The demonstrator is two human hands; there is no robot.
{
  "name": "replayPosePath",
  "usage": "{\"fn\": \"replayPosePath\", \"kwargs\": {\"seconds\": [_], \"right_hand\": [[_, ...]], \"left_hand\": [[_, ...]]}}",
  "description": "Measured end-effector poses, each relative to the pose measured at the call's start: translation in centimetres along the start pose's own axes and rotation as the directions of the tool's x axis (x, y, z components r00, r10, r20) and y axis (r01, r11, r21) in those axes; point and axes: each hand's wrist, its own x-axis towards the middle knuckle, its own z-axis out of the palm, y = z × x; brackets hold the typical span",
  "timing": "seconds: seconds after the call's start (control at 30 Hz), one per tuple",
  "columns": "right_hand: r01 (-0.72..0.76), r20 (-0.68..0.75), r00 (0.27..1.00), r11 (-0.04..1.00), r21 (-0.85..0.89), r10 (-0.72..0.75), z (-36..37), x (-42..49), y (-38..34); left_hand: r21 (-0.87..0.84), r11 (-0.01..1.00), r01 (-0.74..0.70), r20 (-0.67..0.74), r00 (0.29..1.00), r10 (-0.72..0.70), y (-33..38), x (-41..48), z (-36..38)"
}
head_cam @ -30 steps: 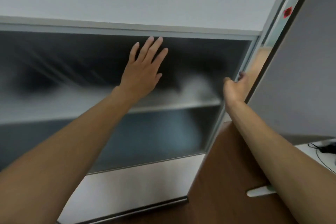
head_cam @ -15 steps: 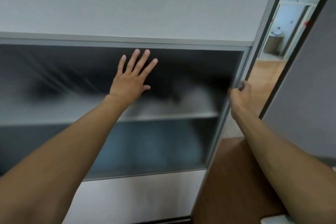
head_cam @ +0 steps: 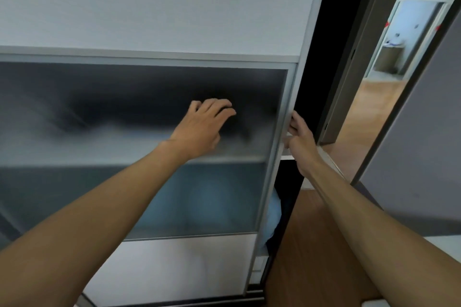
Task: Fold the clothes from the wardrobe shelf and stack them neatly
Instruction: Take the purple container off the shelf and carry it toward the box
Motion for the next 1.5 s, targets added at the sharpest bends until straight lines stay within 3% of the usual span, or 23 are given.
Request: {"fn": "replayPosePath", "kwargs": {"seconds": [0.13,0.27,0.37,0.47,0.53,0.63,0.77,0.9,1.03,1.13,1.3,1.5], "right_hand": [[0.023,0.16,0.987,0.998,-0.058,-0.014,2.3,-0.3,-0.2],[0.006,0.336,0.941,0.996,-0.089,0.024,4.4,0.3,-0.4],[0.026,0.45,0.891,0.984,-0.174,0.056,5.7,1.0,-0.7],[0.108,0.533,0.842,0.94,-0.323,0.086,6.4,2.0,-0.2],[0.17,0.523,0.845,0.873,-0.458,0.11,6.2,3.0,0.8],[0.124,0.411,0.891,0.767,-0.629,0.193,4.8,4.6,3.3],[0.066,0.307,0.897,0.592,-0.803,0.317,2.6,6.1,6.0],[0.089,0.288,0.877,0.46,-0.883,0.384,1.6,5.3,7.1],[0.155,0.326,0.88,0.441,-0.884,0.345,0.8,4.2,7.5],[0.2,0.37,0.864,0.442,-0.875,0.342,0.3,4.4,7.5],[0.261,0.422,0.835,0.422,-0.868,0.353,-0.1,4.7,7.5],[0.29,0.417,0.833,0.354,-0.889,0.363,-0.2,4.8,7.9]], "left_hand": [[-0.185,0.965,0.186,0.128,0.978,-0.164,1.8,1.8,1.0],[-0.133,0.938,0.32,0.222,0.932,-0.287,2.5,2.5,3.1],[-0.123,0.879,0.461,0.414,0.828,-0.377,2.6,3.3,3.9],[-0.102,0.816,0.568,0.434,0.764,-0.477,1.6,3.2,4.2],[-0.073,0.787,0.613,0.386,0.745,-0.544,0.5,2.4,4.3],[-0.038,0.76,0.648,0.367,0.717,-0.593,-0.4,0.8,4.9],[0.006,0.693,0.721,0.375,0.641,-0.67,-1.6,-1.0,5.1],[0.06,0.62,0.782,0.358,0.563,-0.745,-3.1,-3.1,4.8],[0.141,0.537,0.832,0.3,0.481,-0.824,-3.8,-5.2,4.9],[0.134,0.421,0.897,0.296,0.369,-0.881,-4.6,-6.3,4.9],[-0.049,0.164,0.985,0.369,0.171,-0.914,-3.8,-7.6,4.9],[-0.186,-0.035,0.982,0.458,0.055,-0.887,-4.7,-8.5,4.9]]}}
